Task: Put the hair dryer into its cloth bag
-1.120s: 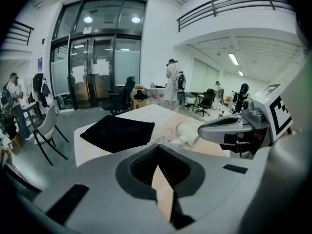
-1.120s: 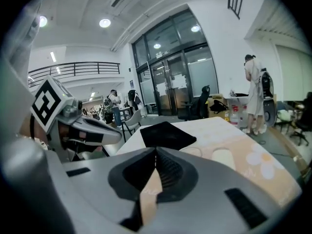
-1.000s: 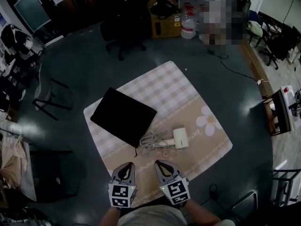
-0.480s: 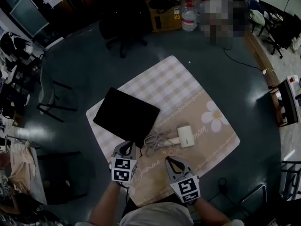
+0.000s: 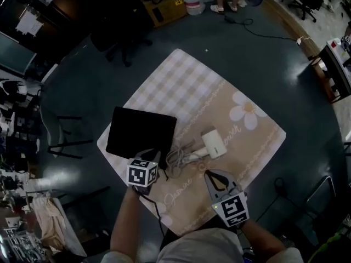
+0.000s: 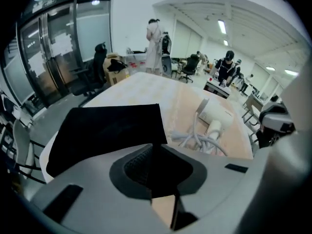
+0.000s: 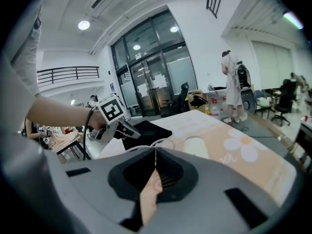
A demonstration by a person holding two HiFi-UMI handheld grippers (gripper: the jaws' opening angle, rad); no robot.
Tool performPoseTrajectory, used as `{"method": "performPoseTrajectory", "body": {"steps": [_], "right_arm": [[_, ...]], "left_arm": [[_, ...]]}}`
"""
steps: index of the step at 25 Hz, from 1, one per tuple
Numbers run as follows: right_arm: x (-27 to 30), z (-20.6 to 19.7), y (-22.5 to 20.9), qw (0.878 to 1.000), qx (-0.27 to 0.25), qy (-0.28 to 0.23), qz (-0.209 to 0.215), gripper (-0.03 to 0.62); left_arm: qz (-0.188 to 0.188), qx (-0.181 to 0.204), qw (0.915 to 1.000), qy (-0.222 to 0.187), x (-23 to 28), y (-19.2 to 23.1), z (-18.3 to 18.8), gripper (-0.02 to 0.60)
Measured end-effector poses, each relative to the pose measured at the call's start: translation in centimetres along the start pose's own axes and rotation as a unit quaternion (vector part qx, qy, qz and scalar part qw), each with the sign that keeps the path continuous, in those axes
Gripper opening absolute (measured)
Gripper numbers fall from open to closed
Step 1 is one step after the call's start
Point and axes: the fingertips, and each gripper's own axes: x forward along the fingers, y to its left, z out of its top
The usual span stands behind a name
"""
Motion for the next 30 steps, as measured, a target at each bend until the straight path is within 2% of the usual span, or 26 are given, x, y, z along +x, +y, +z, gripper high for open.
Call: {"method": "performPoseTrajectory", "body": {"steps": [3,5,9,12,18,23,24,25,28,30], "right_arm": [[1.8,1.0,-0.6,1.000,0.009,0.003,-0.008,0.015],[2.6,1.3,-1.0,1.000,0.013,0.006,-0.013,0.015],[2.7,1.0,-1.8,0.999,0.022,0.008,-0.024,0.015],[3.2,1.2,-2.1,0.999,0.032,0.010,-0.031,0.015],[2.9,1.2,-2.5,0.998,0.040,0.006,-0.038,0.015],[2.6,0.9,-2.9,0.998,0.045,0.009,-0.043,0.015],[2.6,0.9,-2.9,0.998,0.046,0.009,-0.043,0.015],[2.6,0.9,-2.9,0.998,0.045,0.009,-0.043,0.015],[2.6,1.0,-2.9,0.998,0.042,0.007,-0.039,0.015],[2.6,1.1,-2.9,0.998,0.041,0.005,-0.037,0.015]], "left_arm": [[-0.043,-0.022,0.9984,0.030,1.7,2.6,2.0,0.140],[-0.054,-0.008,0.9968,0.059,2.9,3.4,2.8,0.189],[-0.061,0.036,0.9919,0.105,4.6,2.5,3.0,0.203],[-0.066,0.046,0.9887,0.127,5.5,2.5,3.0,0.203],[-0.044,0.063,0.9803,0.182,7.4,3.6,1.5,0.199],[-0.022,0.067,0.9809,0.181,7.7,4.1,1.5,0.142],[-0.013,0.064,0.9830,0.172,7.6,4.4,1.7,0.105],[-0.004,0.060,0.9856,0.158,7.3,4.6,1.9,0.031],[0.009,0.046,0.9919,0.118,5.7,4.9,2.6,0.025],[0.001,0.033,0.9946,0.098,4.4,4.7,2.9,0.025]]}}
